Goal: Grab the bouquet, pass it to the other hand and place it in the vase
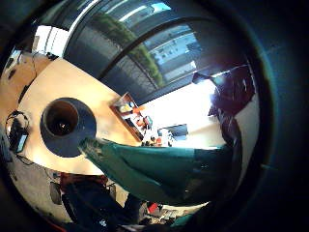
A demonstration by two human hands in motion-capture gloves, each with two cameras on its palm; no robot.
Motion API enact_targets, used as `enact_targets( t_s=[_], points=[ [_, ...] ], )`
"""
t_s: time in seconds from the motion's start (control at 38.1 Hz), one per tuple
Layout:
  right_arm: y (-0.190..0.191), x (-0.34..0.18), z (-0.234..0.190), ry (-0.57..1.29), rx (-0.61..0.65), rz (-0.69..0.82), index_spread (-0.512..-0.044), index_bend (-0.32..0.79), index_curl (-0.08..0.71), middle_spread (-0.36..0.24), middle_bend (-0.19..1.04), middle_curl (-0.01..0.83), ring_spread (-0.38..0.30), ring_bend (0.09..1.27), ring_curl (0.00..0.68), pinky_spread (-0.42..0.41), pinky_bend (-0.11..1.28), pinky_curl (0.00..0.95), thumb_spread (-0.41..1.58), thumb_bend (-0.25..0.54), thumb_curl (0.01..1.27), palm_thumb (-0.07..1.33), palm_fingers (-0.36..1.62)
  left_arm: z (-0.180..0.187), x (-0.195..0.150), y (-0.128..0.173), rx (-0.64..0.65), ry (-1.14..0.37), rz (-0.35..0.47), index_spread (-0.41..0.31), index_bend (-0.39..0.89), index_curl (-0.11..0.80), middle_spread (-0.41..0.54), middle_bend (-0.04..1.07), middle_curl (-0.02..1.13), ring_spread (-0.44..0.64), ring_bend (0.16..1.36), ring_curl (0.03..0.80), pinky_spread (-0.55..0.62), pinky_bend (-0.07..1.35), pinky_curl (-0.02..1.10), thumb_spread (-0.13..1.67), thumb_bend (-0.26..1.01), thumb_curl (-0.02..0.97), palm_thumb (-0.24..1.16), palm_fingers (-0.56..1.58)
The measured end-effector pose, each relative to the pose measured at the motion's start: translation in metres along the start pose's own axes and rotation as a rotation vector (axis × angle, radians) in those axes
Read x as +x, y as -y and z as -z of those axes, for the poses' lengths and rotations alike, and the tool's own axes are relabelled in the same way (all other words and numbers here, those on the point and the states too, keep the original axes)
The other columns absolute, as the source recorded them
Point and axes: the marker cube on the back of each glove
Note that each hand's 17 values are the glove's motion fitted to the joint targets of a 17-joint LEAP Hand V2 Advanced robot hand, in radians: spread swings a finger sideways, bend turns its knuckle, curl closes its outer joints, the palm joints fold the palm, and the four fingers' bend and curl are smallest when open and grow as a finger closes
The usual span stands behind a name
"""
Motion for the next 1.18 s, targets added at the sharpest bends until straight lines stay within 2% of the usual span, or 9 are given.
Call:
enact_targets(
  t_s=[0.47, 0.66, 0.71, 0.74, 0.79, 0.87, 0.89, 0.95, 1.18],
  points=[
    [0.019, 0.011, -0.002, -0.056, 0.022, -0.012, -0.398, 0.13, 0.226, -0.111, 0.19, 0.33, -0.031, 0.42, 0.346, 0.076, 0.49, 0.375, 1.09, -0.025, 0.39, 0.53, -0.01, 0.014, -0.047, 0.052, 0.04, 0.015, 0.05, -0.376, 0.62, 0.649, -0.335, 0.83, 0.6, -0.35, 0.85, 0.501, -0.36, 0.48, 0.51, 0.77, -0.03, 0.624, 0.79, 1.33],
    [0.013, 0.016, -0.002, -0.173, 0.147, 0.056, -0.389, 0.15, 0.231, -0.083, 0.19, 0.326, -0.028, 0.42, 0.337, 0.079, 0.48, 0.367, 1.09, -0.022, 0.38, 0.54, 0.0, 0.022, -0.142, 0.04, -0.219, 0.095, 0.142, -0.361, 0.55, 0.637, -0.328, 0.78, 0.59, -0.33, 0.79, 0.485, -0.35, 0.44, 0.5, 0.87, -0.08, 0.559, 0.64, 1.16],
    [0.006, 0.021, 0.0, -0.165, 0.131, 0.034, -0.388, 0.15, 0.234, -0.079, 0.19, 0.326, -0.028, 0.41, 0.334, 0.082, 0.47, 0.364, 1.09, -0.022, 0.38, 0.54, 0.01, 0.031, -0.202, 0.028, -0.36, 0.205, 0.196, -0.266, 0.43, 0.616, -0.249, 0.67, 0.59, -0.21, 0.63, 0.477, -0.13, 0.26, 0.48, 0.87, -0.11, 0.516, 0.53, 0.28],
    [0.002, 0.023, 0.001, -0.143, 0.109, 0.021, -0.384, 0.16, 0.236, -0.077, 0.19, 0.325, -0.028, 0.41, 0.332, 0.083, 0.47, 0.362, 1.09, -0.023, 0.38, 0.54, 0.01, 0.037, -0.23, 0.019, -0.418, 0.262, 0.225, -0.247, 0.45, 0.641, -0.226, 0.71, 0.65, -0.19, 0.65, 0.543, -0.09, 0.29, 0.54, 0.87, -0.1, 0.506, 0.51, 0.25],
    [-0.006, 0.029, 0.004, -0.092, 0.061, 0.003, -0.38, 0.16, 0.242, -0.074, 0.19, 0.323, -0.022, 0.4, 0.329, 0.084, 0.46, 0.359, 1.09, -0.02, 0.38, 0.54, 0.02, 0.051, -0.276, -0.002, -0.499, 0.349, 0.279, -0.114, 0.18, 0.562, -0.066, 0.47, 0.6, 0.0, 0.64, 0.539, 0.06, 0.43, 0.57, 0.86, -0.09, 0.485, 0.47, -0.28],
    [-0.012, 0.039, 0.011, -0.056, 0.036, -0.018, -0.377, 0.15, 0.244, -0.071, 0.18, 0.32, -0.021, 0.4, 0.327, 0.085, 0.46, 0.358, 1.1, -0.024, 0.38, 0.54, 0.02, 0.067, -0.313, -0.026, -0.547, 0.393, 0.327, -0.051, 0.18, 0.514, -0.016, 0.41, 0.52, 0.09, 0.57, 0.423, 0.18, 0.32, 0.46, 0.87, -0.06, 0.465, 0.45, -0.04],
    [-0.014, 0.043, 0.014, -0.048, 0.032, -0.016, -0.376, 0.17, 0.252, -0.065, 0.18, 0.318, -0.018, 0.39, 0.324, 0.089, 0.45, 0.356, 1.1, -0.016, 0.38, 0.55, 0.03, 0.072, -0.319, -0.034, -0.552, 0.401, 0.334, -0.006, 0.04, 0.459, 0.094, 0.26, 0.44, 0.17, 0.58, 0.4, 0.23, 0.39, 0.46, 0.86, -0.05, 0.459, 0.45, -0.26],
    [-0.018, 0.051, 0.021, -0.037, 0.03, -0.006, -0.374, 0.17, 0.257, -0.061, 0.18, 0.316, -0.017, 0.39, 0.321, 0.091, 0.45, 0.353, 1.1, -0.017, 0.38, 0.56, 0.04, 0.083, -0.329, -0.049, -0.551, 0.42, 0.341, 0.033, 0.02, 0.417, 0.157, 0.21, 0.39, 0.24, 0.56, 0.36, 0.3, 0.39, 0.43, 0.86, -0.03, 0.454, 0.47, -0.24],
    [-0.026, 0.073, 0.034, -0.018, 0.032, -0.029, -0.366, 0.18, 0.287, -0.037, 0.17, 0.304, -0.013, 0.36, 0.31, 0.095, 0.41, 0.344, 1.11, -0.014, 0.39, 0.61, 0.07, 0.105, -0.338, -0.055, -0.507, 0.493, 0.27, 0.117, 0.02, 0.285, 0.319, 0.16, 0.32, 0.41, 0.55, 0.314, 0.45, 0.4, 0.39, 0.88, -0.03, 0.425, 0.51, -0.22]
  ],
)
